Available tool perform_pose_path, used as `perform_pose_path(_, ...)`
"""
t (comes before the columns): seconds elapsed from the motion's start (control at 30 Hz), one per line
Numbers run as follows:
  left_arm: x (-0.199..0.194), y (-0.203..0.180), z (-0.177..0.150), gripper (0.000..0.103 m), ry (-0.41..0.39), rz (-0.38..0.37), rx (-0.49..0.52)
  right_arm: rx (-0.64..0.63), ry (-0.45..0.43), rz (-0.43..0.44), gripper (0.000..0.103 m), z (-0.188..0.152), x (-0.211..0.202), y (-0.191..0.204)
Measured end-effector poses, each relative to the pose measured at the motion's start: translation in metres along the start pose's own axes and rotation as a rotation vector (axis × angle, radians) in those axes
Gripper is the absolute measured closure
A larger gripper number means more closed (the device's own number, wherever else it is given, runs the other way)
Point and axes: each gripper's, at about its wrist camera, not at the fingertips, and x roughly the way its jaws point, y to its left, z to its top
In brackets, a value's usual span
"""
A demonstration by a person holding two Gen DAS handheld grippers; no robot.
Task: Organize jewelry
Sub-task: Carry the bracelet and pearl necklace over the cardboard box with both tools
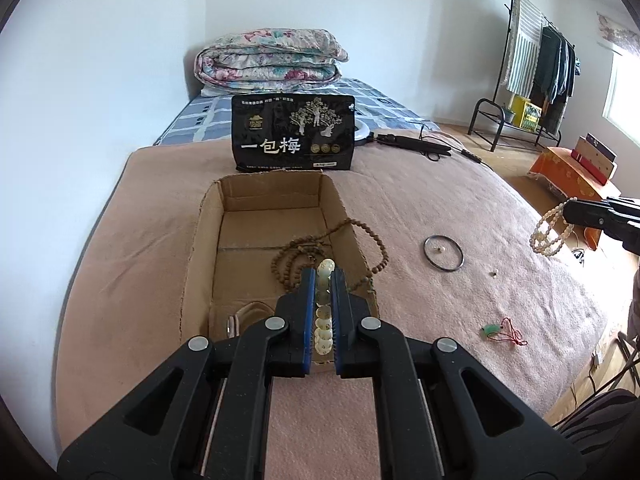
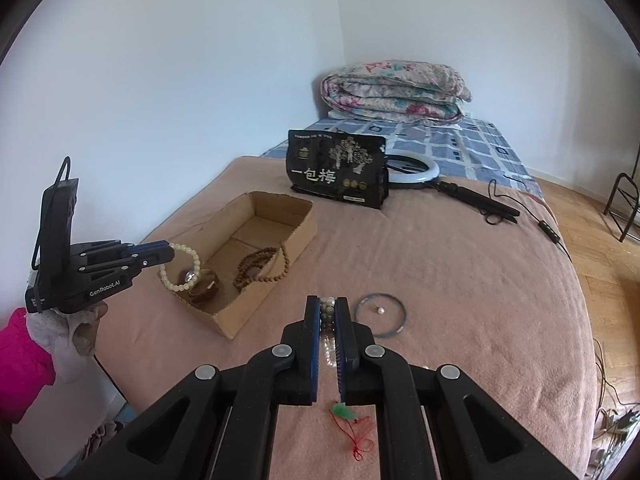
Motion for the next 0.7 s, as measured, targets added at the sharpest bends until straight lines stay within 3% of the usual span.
perform_pose_path(0.4, 0.019, 0.043, 0.017, 0.098, -0.010, 0.020, -0.047, -0.066, -0.001, 0.107, 0.099, 0.049, 0.056, 0.059)
perform_pose_path(0.7, 0.034, 0.059, 0.021, 0.098, -0.003, 0.020, -0.053, -0.065, 0.012, 0.166, 0.099, 0.080, 0.111, 0.081)
